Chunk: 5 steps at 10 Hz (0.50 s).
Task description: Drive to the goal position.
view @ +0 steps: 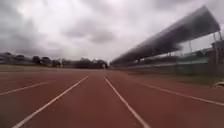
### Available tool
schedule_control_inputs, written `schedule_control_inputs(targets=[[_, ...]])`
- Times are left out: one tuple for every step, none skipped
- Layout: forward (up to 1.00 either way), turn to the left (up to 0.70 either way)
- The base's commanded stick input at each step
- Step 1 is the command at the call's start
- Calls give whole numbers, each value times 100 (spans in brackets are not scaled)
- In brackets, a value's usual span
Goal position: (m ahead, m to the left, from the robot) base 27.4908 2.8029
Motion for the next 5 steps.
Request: schedule_control_inputs(targets=[[70, 0], [70, 0], [70, 0], [70, 0], [70, 0]])
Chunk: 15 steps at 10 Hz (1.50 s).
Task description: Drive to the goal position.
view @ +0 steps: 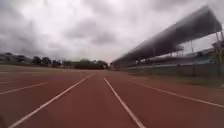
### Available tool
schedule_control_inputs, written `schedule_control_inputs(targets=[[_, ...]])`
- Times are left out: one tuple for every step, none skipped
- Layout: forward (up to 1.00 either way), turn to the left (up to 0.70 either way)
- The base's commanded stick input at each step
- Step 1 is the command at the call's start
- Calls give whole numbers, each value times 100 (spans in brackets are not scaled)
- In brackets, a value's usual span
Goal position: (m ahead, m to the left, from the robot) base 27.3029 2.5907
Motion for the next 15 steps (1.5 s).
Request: schedule_control_inputs(targets=[[70, 0], [70, 0], [70, 0], [70, 0], [70, 0], [70, 0], [70, 0], [70, 0], [70, 0], [70, 0], [70, 0], [70, 0], [70, 0], [70, 0], [70, 0]])
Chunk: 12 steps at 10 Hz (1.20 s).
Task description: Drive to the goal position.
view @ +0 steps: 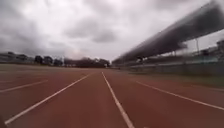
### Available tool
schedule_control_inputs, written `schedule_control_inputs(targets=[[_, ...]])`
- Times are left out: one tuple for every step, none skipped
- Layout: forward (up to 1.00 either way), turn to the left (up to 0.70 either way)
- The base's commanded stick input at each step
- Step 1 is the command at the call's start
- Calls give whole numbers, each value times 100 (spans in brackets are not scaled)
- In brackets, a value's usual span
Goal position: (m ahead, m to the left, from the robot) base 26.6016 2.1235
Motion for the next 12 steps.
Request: schedule_control_inputs(targets=[[70, 0], [70, 0], [70, 0], [70, 0], [70, 0], [70, 0], [70, 0], [70, 0], [70, 0], [70, 0], [70, 0], [70, 0]])
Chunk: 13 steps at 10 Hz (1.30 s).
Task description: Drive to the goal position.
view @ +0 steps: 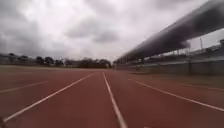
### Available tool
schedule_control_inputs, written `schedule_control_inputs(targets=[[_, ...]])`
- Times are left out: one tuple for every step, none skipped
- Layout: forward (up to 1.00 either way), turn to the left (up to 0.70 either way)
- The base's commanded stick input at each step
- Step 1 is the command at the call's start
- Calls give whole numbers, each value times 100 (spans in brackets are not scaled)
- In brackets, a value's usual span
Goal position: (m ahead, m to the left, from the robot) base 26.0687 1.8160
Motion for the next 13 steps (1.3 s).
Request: schedule_control_inputs(targets=[[70, 0], [70, 0], [70, 0], [70, 0], [70, 0], [70, 0], [70, 0], [70, 0], [70, 0], [70, 0], [70, 0], [70, 0], [70, 0]])
